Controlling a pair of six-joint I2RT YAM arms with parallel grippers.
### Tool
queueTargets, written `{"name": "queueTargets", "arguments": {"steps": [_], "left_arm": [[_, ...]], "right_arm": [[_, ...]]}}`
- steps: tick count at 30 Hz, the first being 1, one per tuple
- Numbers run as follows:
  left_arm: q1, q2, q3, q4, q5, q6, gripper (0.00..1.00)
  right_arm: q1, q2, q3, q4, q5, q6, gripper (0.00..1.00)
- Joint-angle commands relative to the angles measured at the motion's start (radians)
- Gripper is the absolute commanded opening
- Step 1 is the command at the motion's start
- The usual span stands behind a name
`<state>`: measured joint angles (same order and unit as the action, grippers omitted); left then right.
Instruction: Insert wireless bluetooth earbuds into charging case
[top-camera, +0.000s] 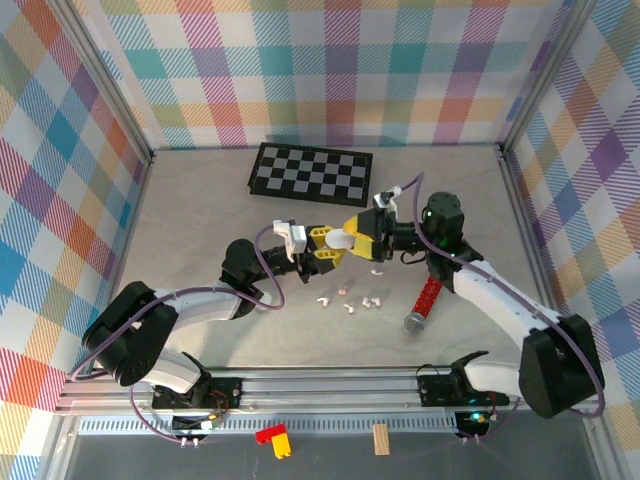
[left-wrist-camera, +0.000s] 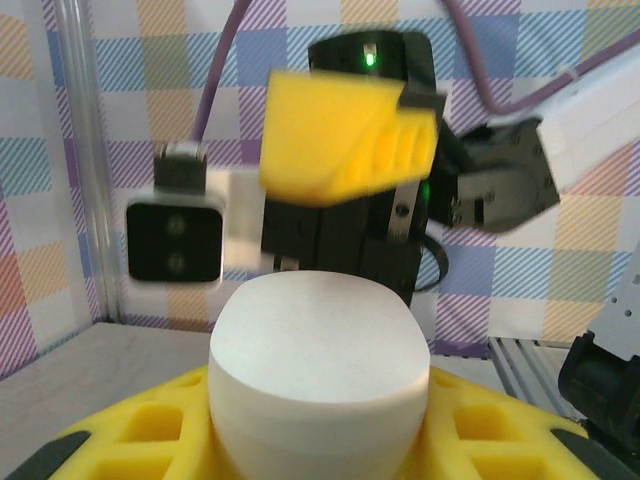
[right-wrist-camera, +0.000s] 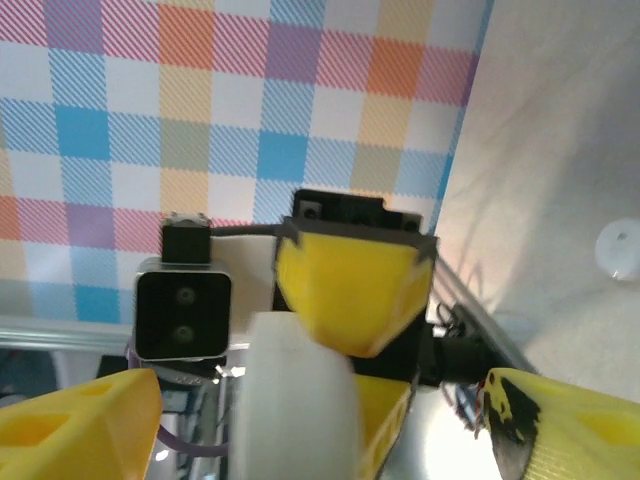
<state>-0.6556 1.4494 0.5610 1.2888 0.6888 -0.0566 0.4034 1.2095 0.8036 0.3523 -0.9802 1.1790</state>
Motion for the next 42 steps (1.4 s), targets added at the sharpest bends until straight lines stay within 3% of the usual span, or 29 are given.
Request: {"name": "queueTargets", "arguments": {"steps": [1,3,6,8,13,17,25,42], "left_arm": [[0.016,-0.035,-0.008,0.03,0.053,-0.046,0.28],[0.021,-0.055,-0.009,-0.01,0.087,-0.046,0.28],[0.024,-0.09,-0.003,-0.102,0.117,-0.044,0.28],[0.024,-0.115,-0.001,-0.164,0.128,-0.026,0.28],[0.024,-0.157,0.006,-0.248,0.14,0.018,0.28],[0.024,-0.152,0.021,-0.251,0.148,0.003,0.28],[0.024,-0.135,0.02,-0.19,0.154,-0.038,0.28],[0.024,-0.168,0.007,-0.225,0.192,-0.009,0.28]], "right_arm": [[-0.009,-0.067,0.142,-0.485,0.11,-0.483,0.89],[-0.005,-0.078,0.254,-0.746,0.218,-0.758,0.91],[0.007,-0.096,0.351,-0.952,0.377,-1.031,0.94],[0.03,-0.114,0.381,-0.994,0.457,-1.154,0.96],[0.111,-0.151,0.393,-0.987,0.485,-1.401,0.99],[0.164,-0.144,0.402,-0.979,0.461,-1.462,0.99],[0.25,-0.101,0.413,-0.954,0.614,-1.501,1.0],[0.246,-0.126,0.403,-0.809,0.799,-1.39,0.99]]}}
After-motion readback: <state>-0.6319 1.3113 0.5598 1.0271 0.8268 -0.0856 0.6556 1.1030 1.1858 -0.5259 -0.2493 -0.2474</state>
